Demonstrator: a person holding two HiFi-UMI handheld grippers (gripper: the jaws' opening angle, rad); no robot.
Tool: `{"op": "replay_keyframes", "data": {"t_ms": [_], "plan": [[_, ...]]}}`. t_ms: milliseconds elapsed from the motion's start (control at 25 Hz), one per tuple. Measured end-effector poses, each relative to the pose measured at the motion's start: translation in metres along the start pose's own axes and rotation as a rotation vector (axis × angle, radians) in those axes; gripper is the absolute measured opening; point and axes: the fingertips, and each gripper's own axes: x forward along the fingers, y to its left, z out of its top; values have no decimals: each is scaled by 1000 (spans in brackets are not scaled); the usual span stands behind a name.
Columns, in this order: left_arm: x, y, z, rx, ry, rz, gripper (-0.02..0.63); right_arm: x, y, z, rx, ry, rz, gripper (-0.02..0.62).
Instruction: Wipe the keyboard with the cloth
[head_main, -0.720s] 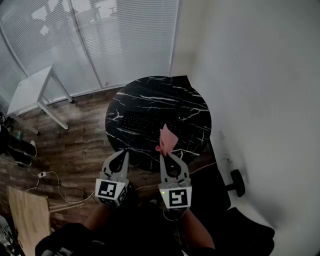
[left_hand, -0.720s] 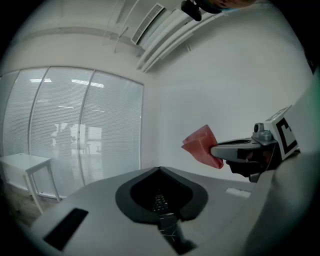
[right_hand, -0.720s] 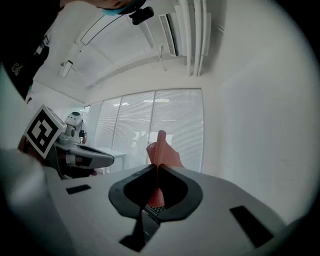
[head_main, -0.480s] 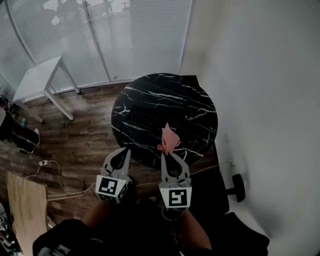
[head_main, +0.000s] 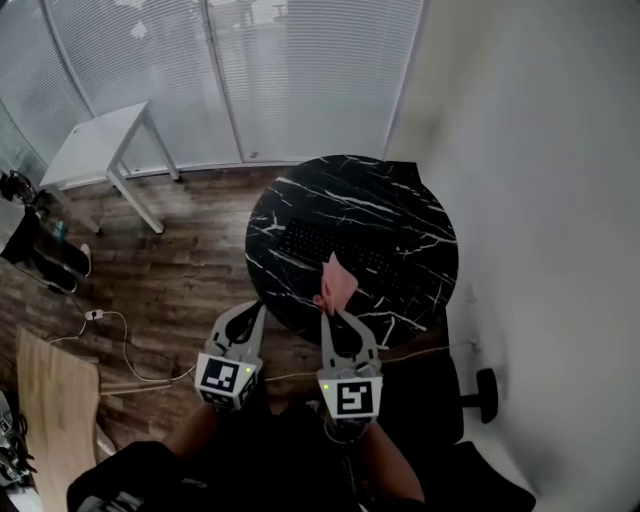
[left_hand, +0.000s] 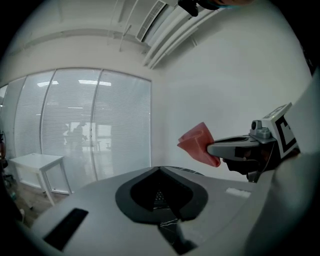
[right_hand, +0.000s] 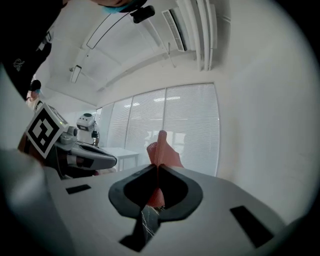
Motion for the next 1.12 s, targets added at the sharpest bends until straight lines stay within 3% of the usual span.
{"op": "replay_keyframes", "data": {"t_ms": [240, 560, 840, 1120], "plan": [[17, 63, -14, -21, 32, 21, -3, 57, 18, -6, 2, 26, 12, 8], [66, 150, -20, -22, 65, -35, -3, 155, 48, -13, 33, 91, 6, 8], [110, 216, -29, -38, 121, -150, -3, 238, 72, -17, 45, 152, -32, 8], [151, 238, -41, -42, 167, -279, -3, 278, 55, -26, 25, 249, -108, 8]]}}
